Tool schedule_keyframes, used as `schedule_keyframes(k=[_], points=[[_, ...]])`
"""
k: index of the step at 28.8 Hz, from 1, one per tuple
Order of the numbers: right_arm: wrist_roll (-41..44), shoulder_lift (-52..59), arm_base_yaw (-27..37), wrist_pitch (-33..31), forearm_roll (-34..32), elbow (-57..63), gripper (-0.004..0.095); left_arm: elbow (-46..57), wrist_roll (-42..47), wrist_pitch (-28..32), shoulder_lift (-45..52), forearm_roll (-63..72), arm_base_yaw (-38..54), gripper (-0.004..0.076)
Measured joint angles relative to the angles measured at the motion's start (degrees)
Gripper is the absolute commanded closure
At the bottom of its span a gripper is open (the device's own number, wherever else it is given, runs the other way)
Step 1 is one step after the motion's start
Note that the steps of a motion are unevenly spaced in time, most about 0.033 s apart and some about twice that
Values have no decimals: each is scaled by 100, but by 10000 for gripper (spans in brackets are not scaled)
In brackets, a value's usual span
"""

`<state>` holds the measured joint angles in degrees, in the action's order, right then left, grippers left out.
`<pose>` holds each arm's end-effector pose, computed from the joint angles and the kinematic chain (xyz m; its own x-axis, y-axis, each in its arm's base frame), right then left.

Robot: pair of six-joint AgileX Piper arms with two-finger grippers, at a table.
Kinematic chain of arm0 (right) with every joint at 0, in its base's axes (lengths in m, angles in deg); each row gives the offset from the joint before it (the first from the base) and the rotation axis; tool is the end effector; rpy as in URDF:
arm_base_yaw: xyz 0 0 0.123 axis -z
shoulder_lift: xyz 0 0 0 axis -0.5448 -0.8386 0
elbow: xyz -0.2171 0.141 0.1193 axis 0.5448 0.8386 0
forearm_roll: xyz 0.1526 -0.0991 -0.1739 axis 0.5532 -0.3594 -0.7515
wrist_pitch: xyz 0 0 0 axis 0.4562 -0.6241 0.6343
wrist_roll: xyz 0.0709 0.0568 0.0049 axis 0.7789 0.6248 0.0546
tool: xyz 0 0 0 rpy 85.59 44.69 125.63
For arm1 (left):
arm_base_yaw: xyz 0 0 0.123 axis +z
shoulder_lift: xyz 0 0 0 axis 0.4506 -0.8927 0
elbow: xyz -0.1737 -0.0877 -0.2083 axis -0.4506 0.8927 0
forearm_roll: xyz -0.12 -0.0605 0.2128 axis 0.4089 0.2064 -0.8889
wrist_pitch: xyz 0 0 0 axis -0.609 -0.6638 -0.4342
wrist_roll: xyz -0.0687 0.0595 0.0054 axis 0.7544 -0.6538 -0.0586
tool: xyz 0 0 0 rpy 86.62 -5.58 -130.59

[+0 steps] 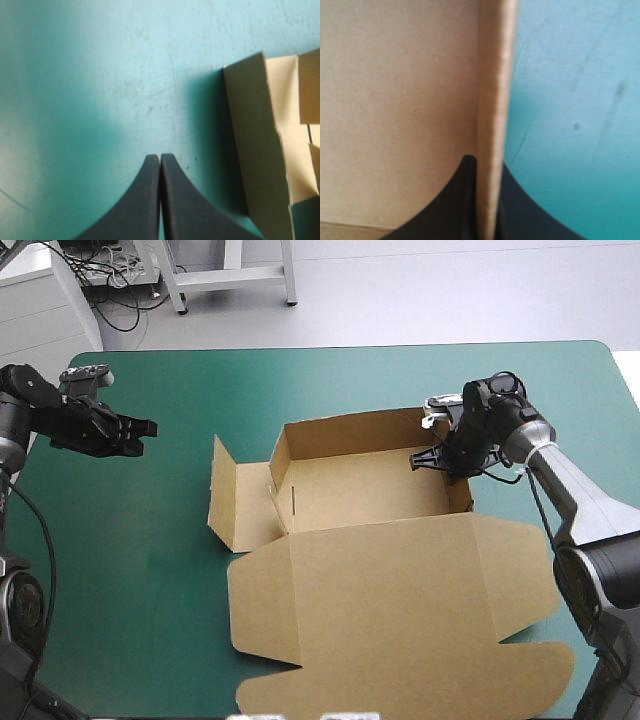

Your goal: Fold the box

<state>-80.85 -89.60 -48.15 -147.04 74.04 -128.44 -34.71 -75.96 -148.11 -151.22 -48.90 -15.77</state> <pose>0.3760 0.1017 0.2729 -0.9536 -0.1892 -0.2341 -0.1982 0.9800 0.0155 0.3509 0.0347 0.3453 -0.9115 -0.0177 -0.4109 0.1047 0.9562 -0.2734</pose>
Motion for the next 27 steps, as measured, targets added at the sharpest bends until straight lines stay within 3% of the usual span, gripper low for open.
schedule_keyframes(k=[10, 15, 27], points=[[-238, 25, 12, -416, 0, -1435, 931, 0, 246, 0, 0, -217, 0, 756], [-238, 367, 23, -448, 410, -2048, 931, 0, 286, 0, 0, -457, 0, 756], [-258, 1422, 29, -482, 1093, -2200, 931, 0, 481, 15, 0, -1010, 57, 756]])
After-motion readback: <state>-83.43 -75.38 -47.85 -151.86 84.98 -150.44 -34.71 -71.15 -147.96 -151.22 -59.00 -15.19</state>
